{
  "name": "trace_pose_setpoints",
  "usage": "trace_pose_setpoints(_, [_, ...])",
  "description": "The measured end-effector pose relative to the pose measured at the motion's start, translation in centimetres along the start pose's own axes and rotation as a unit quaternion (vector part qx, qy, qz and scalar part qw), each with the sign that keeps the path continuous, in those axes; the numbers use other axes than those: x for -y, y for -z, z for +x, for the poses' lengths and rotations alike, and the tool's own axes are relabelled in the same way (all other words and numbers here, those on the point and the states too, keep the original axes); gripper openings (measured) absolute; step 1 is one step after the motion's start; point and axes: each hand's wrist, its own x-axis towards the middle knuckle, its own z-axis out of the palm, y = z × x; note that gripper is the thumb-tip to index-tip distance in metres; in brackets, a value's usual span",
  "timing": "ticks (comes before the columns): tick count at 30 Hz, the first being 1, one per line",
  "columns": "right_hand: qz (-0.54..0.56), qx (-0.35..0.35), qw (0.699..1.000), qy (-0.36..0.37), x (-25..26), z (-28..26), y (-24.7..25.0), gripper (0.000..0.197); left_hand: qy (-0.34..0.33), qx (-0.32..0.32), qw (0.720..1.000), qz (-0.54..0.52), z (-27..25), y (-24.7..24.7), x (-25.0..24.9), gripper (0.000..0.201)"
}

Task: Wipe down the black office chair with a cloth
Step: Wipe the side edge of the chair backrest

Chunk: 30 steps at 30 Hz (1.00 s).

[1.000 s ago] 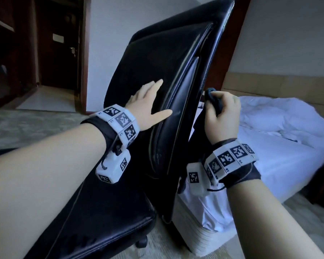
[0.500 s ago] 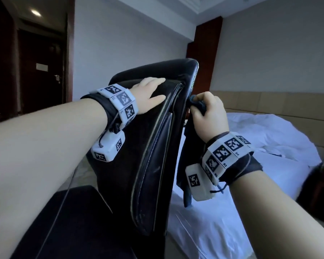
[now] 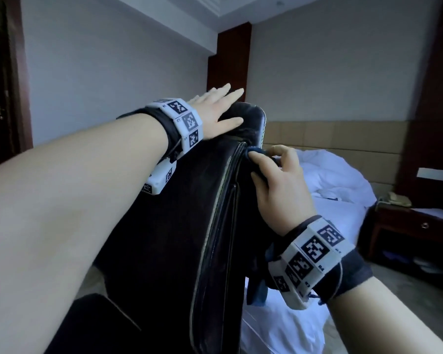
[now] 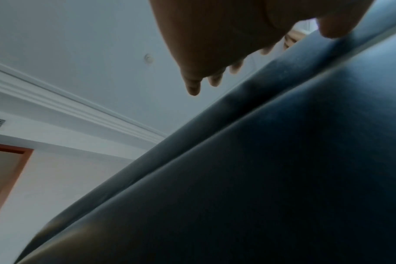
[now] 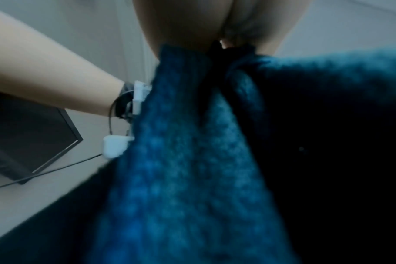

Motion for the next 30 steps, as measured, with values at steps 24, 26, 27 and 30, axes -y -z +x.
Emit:
trace_pose_setpoints(24, [-0.132, 0.159, 0.971, -0.118, 3.6, -2.9, -3.9, 0.039, -0.109, -0.020, 0.994, -0.005, 3.1, -3.3, 2.1, 0.090])
trace_pose_setpoints(26, [-0.111, 0.110, 0.981, -0.110, 3.3, -2.5, -3.8, 0.039, -0.109, -0.028, 0.994, -0.013, 2.9, -3.3, 2.1, 0.089])
trace_pose_setpoints(27, [-0.094, 0.078, 0.986, -0.110, 3.2, -1.7, -3.5, 0.038, -0.109, -0.030, 0.993, -0.017, 2.9, -3.1, 2.1, 0.089])
trace_pose_setpoints(30, [-0.100, 0.037, 0.990, -0.089, 3.0, 1.0, -2.7, 0.036, -0.107, -0.044, 0.993, -0.015, 2.7, -3.0, 2.1, 0.087])
